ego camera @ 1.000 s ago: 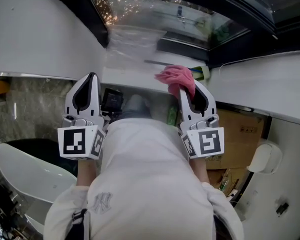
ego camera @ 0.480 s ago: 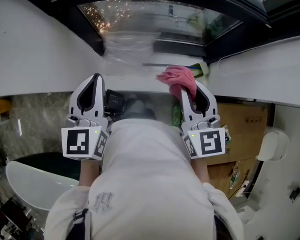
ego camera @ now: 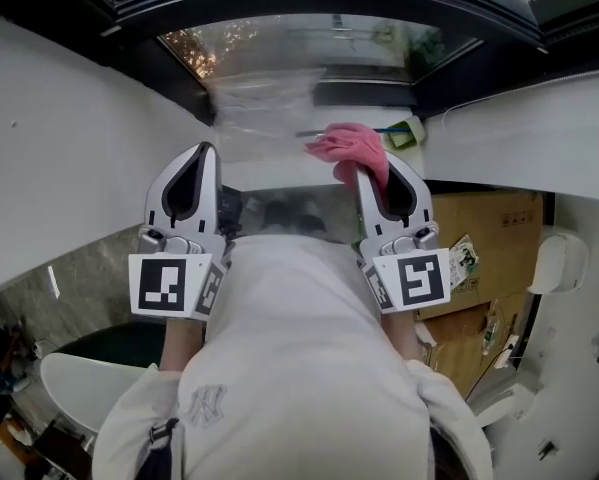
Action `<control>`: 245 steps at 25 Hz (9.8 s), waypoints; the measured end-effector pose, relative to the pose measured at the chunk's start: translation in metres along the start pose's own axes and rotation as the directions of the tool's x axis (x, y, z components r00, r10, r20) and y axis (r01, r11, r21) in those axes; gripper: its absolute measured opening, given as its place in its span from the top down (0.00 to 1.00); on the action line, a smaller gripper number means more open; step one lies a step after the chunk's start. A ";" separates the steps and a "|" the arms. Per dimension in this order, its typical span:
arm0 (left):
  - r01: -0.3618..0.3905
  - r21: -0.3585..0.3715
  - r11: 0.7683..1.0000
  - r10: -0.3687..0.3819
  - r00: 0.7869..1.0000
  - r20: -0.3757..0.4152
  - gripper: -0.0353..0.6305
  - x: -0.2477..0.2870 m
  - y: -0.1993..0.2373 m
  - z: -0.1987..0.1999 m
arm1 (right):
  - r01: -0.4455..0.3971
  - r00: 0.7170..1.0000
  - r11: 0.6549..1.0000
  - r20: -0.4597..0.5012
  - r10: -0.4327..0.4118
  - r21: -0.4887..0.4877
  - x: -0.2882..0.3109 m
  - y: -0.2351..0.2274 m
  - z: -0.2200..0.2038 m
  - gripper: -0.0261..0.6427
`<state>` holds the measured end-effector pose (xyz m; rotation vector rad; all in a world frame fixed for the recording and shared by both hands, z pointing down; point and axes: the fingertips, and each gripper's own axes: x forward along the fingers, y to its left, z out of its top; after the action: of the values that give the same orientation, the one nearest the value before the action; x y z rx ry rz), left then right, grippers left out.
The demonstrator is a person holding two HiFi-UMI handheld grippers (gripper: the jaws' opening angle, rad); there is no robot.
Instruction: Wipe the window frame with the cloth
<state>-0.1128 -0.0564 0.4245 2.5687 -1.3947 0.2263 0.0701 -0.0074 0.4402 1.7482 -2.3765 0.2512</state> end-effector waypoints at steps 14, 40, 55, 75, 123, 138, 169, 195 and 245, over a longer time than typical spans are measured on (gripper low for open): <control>0.083 0.015 0.996 -0.083 0.996 -0.023 0.93 0.017 0.047 -0.007 | 0.080 0.997 0.996 -0.012 -0.080 0.034 0.030 0.029 -0.013 0.84; 0.053 -0.025 0.998 -0.054 0.998 -0.042 0.93 0.015 0.028 -0.007 | -0.165 0.945 0.975 0.260 0.199 -0.146 0.088 0.046 0.120 0.84; -0.009 -0.086 0.996 0.016 0.997 0.080 0.93 -0.011 0.040 0.019 | -0.283 0.659 0.881 0.590 0.466 -0.379 0.141 0.125 0.384 0.84; 0.103 -0.129 0.986 -0.088 0.990 0.114 0.93 -0.023 0.040 0.020 | -0.289 0.522 0.859 0.682 0.512 -0.423 0.191 0.180 0.508 0.85; 0.192 -0.044 0.981 -0.188 0.979 0.080 0.93 0.007 0.014 0.020 | -0.279 0.541 0.827 0.632 0.555 -0.488 0.206 0.186 0.455 0.85; 0.113 -0.068 0.991 -0.108 0.991 0.078 0.93 0.021 0.024 0.023 | -0.330 0.513 0.812 0.631 0.582 -0.481 0.207 0.183 0.447 0.85; 0.304 -0.111 0.946 -0.293 0.950 0.112 0.93 0.043 -0.021 0.036 | -0.312 0.536 0.823 0.627 0.565 -0.475 0.208 0.187 0.434 0.85; 0.162 -0.075 0.984 -0.145 0.972 0.186 0.93 0.068 -0.040 0.039 | -0.381 0.476 0.795 0.637 0.606 -0.472 0.214 0.182 0.422 0.85; 0.401 -0.125 0.907 -0.388 0.914 0.121 0.93 0.027 -0.027 0.028 | -0.364 0.608 0.877 0.633 0.479 -0.314 0.231 0.178 0.361 0.86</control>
<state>-0.0747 -0.0712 0.4009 2.6898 -0.8453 -0.0621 -0.1834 -0.2556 0.1414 1.3015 -3.2145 -0.6656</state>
